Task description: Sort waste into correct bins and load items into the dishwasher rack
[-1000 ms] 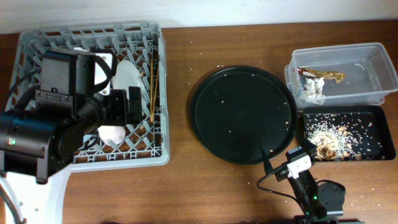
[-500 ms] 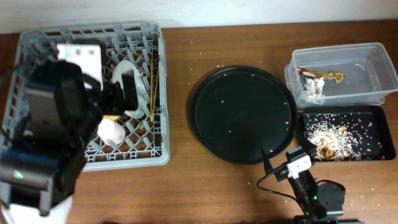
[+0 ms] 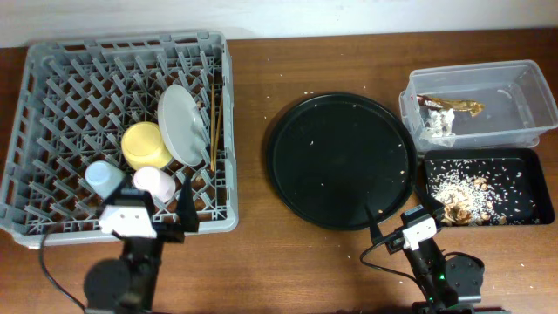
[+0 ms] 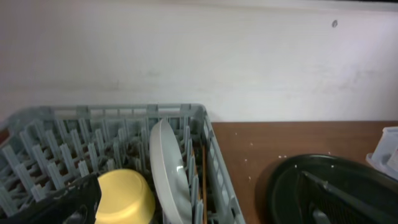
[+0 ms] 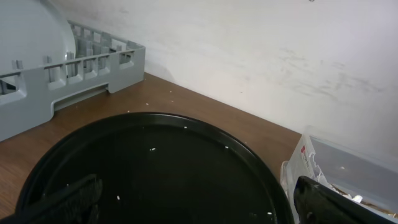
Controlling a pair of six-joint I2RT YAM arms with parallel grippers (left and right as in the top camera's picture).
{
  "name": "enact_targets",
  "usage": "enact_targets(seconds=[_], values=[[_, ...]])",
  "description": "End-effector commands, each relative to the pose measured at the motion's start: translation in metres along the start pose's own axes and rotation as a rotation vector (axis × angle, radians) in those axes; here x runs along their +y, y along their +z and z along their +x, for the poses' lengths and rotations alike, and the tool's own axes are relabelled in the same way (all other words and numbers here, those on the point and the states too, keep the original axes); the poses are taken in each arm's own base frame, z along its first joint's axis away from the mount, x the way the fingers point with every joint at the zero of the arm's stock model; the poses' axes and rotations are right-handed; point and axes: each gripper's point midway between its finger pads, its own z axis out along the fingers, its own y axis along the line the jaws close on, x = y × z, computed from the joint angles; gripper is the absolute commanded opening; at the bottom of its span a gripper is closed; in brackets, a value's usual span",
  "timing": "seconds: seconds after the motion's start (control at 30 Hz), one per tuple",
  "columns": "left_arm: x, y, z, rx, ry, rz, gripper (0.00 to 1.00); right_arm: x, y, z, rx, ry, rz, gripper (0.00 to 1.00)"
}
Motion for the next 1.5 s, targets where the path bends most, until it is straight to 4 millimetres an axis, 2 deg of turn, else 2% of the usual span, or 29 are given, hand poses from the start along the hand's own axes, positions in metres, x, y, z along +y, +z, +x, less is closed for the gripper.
enact_targets(seconds=[0.0, 0.17, 0.3, 0.37, 1.47], values=[[0.001, -0.004, 0.027, -0.053, 0.014, 0.012, 0.99, 0.000, 0.000, 0.003, 0.008, 0.009, 0.004, 0.98], [0.001, -0.004, 0.063, -0.096, 0.014, 0.026, 0.99, 0.000, 0.000, 0.003, 0.008, 0.009, 0.004, 0.98], [0.004, 0.004, 0.092, -0.070, 0.014, 0.011, 0.99, 0.000, 0.000, 0.003, 0.008, 0.009, 0.004, 0.99], [0.009, 0.006, 0.122, 0.033, 0.018, -0.010, 0.99, 0.000, 0.000, 0.003, 0.008, 0.009, 0.004, 0.98], [0.007, 0.006, 0.122, 0.034, 0.018, -0.001, 0.99, 0.000, 0.000, 0.003, 0.008, 0.009, 0.004, 0.98]])
